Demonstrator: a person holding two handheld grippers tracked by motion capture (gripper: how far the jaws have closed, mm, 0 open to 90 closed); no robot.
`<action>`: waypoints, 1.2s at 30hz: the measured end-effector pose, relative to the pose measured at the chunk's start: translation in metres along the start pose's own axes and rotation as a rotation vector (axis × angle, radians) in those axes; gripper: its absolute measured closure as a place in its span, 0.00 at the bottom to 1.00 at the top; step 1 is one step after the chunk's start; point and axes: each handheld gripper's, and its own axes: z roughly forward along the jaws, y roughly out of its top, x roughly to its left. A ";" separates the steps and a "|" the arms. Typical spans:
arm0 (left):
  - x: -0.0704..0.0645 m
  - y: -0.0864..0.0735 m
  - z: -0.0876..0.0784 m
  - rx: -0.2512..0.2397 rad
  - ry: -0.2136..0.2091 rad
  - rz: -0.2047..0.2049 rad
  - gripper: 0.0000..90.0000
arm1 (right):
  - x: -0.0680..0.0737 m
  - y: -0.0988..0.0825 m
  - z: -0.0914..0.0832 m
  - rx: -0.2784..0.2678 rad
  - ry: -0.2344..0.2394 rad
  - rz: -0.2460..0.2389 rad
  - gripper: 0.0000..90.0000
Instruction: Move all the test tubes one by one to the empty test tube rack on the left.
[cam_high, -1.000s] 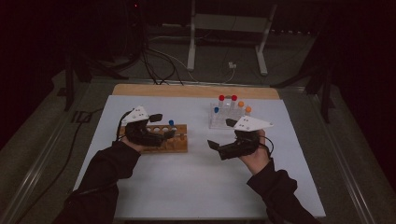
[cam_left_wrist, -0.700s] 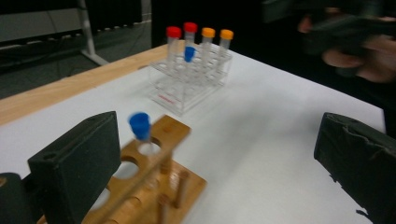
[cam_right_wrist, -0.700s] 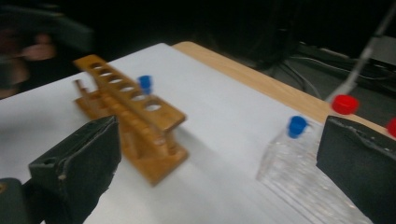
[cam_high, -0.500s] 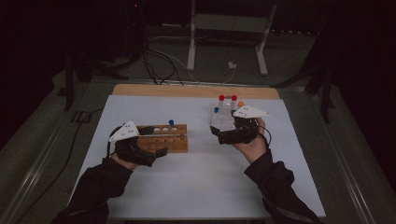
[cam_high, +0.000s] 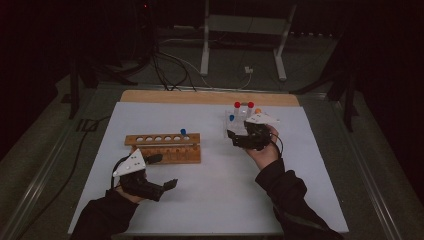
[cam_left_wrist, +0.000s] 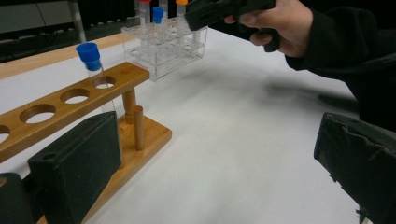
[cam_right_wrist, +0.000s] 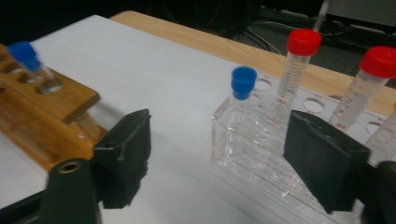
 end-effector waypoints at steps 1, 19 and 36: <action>0.000 -0.001 0.000 -0.001 0.000 0.000 0.02 | -0.001 0.000 0.002 -0.003 -0.002 0.006 0.36; 0.001 -0.004 0.004 0.022 -0.008 0.016 0.02 | -0.017 -0.002 0.036 0.051 -0.013 0.073 0.67; 0.003 -0.006 0.004 0.027 -0.005 0.012 0.02 | -0.016 0.003 0.049 0.058 -0.031 0.075 0.83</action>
